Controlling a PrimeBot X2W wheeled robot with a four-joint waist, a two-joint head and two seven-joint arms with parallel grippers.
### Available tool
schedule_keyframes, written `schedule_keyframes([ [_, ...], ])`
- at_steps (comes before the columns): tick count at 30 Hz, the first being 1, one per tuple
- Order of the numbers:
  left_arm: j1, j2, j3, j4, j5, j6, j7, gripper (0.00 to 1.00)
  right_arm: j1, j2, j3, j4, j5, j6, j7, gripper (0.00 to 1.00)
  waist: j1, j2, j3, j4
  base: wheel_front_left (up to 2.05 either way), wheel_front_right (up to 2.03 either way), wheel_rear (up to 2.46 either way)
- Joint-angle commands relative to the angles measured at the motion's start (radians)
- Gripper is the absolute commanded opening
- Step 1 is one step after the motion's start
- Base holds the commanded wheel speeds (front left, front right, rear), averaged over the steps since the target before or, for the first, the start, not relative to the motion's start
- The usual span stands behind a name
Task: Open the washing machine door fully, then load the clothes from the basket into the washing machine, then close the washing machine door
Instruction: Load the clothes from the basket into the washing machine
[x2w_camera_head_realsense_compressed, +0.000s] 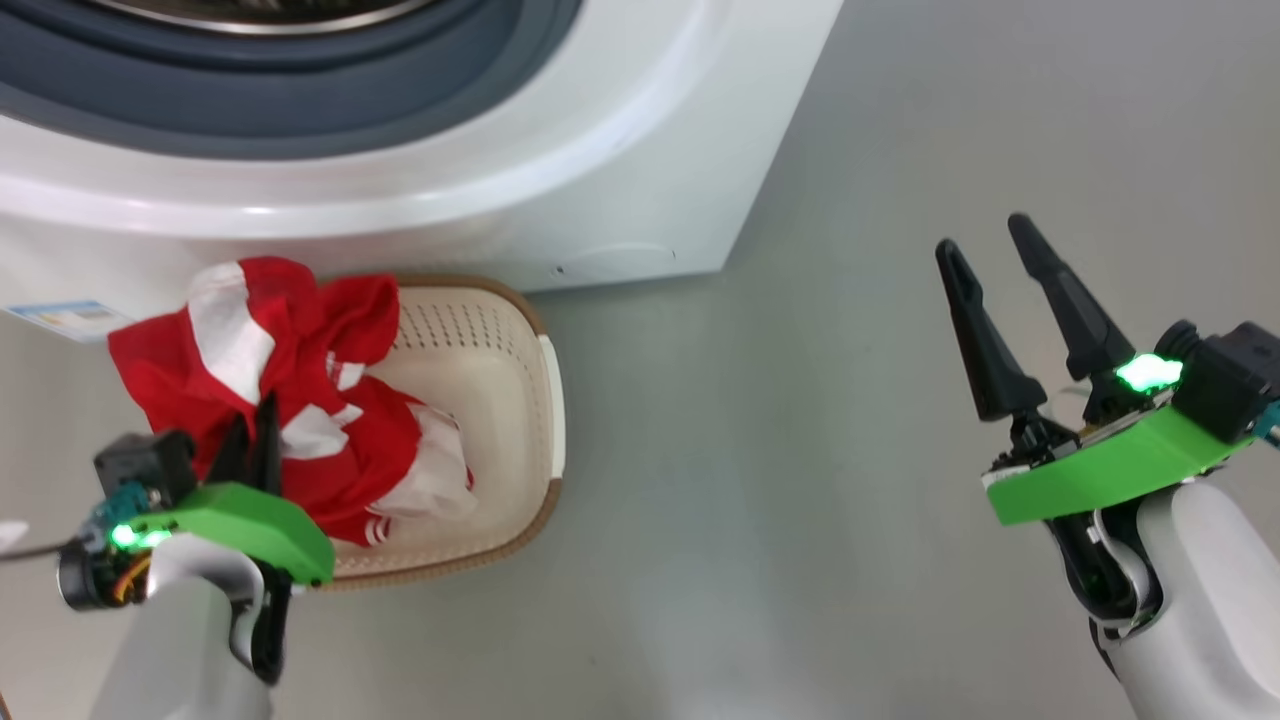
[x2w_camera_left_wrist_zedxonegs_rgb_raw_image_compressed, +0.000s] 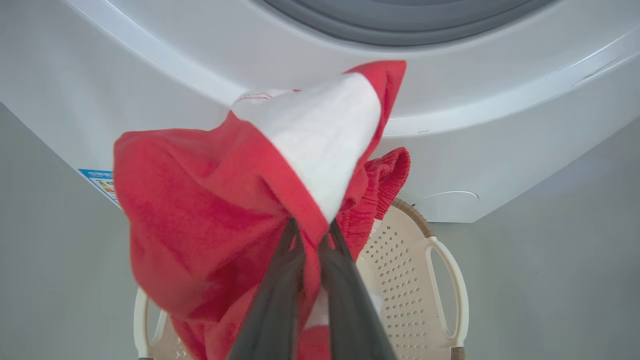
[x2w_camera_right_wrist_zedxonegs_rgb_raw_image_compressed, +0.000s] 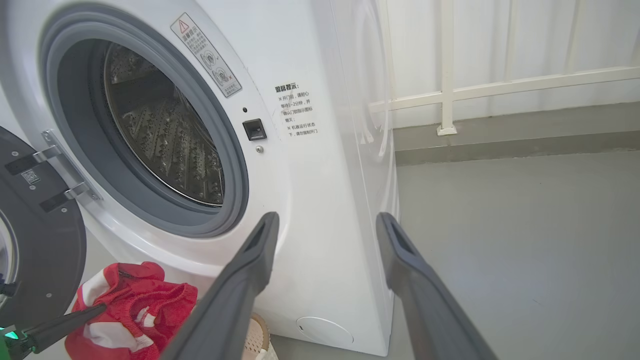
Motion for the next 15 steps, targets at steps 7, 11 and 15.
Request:
schedule_keyframes([
  [7, 0.138, 0.01, 0.02, -0.19, -0.002, -0.003, -0.012, 0.0, 0.07, -0.007, 0.015, -0.006, 0.014, 0.002, -0.005, 1.0, 0.0, -0.0001, -0.121, 0.036, 0.0, 0.0, 0.0],
  [11, 0.197, -0.002, 0.014, -0.273, 0.005, -0.002, -0.012, 0.0, 0.093, -0.008, 0.011, 0.0, 0.014, 0.002, -0.005, 1.0, 0.0, -0.0001, -0.157, 0.044, 0.0, 0.0, 0.0],
  [15, 0.254, -0.012, 0.01, -0.348, 0.007, 0.0, -0.012, 0.0, 0.126, -0.01, 0.006, 0.01, 0.014, 0.002, -0.005, 1.0, 0.0, -0.0001, -0.204, 0.057, 0.0, 0.0, 0.0],
])
